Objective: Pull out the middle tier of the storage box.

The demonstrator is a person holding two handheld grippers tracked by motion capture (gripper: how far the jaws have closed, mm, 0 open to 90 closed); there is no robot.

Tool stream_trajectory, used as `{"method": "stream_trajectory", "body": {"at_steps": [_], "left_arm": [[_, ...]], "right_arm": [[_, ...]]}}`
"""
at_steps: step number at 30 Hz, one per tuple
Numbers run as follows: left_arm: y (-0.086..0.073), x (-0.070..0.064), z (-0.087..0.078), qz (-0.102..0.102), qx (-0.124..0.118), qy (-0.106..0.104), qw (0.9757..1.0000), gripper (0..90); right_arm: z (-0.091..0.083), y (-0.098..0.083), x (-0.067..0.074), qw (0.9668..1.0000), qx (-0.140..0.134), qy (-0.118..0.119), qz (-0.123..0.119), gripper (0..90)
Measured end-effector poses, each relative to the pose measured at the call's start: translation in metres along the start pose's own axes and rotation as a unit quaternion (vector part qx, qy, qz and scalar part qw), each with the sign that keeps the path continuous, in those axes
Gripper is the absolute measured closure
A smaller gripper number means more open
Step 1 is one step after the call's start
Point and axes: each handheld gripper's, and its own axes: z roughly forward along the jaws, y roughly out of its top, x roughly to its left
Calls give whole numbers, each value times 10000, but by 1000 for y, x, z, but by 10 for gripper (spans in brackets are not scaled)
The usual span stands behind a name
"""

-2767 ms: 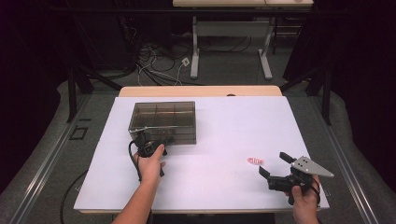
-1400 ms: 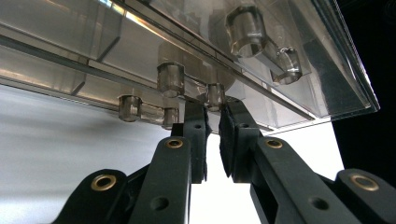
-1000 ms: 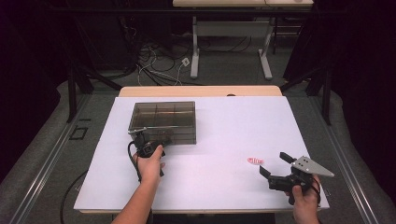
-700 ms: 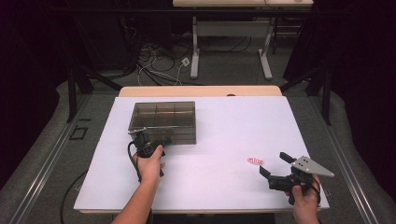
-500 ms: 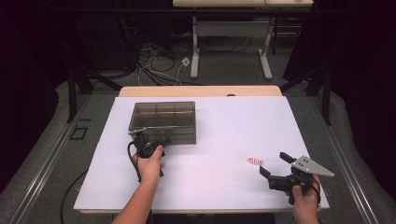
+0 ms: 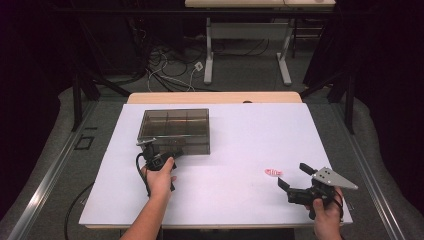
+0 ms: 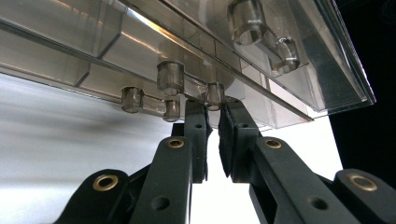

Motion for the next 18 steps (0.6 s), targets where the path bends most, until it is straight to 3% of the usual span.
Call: {"method": "stream_trajectory", "body": {"at_steps": [18], "left_arm": [[-7, -1, -5, -61, 6, -108, 9999, 819]], "right_arm": [[1, 0, 0, 10000, -17, 9, -17, 15]]}}
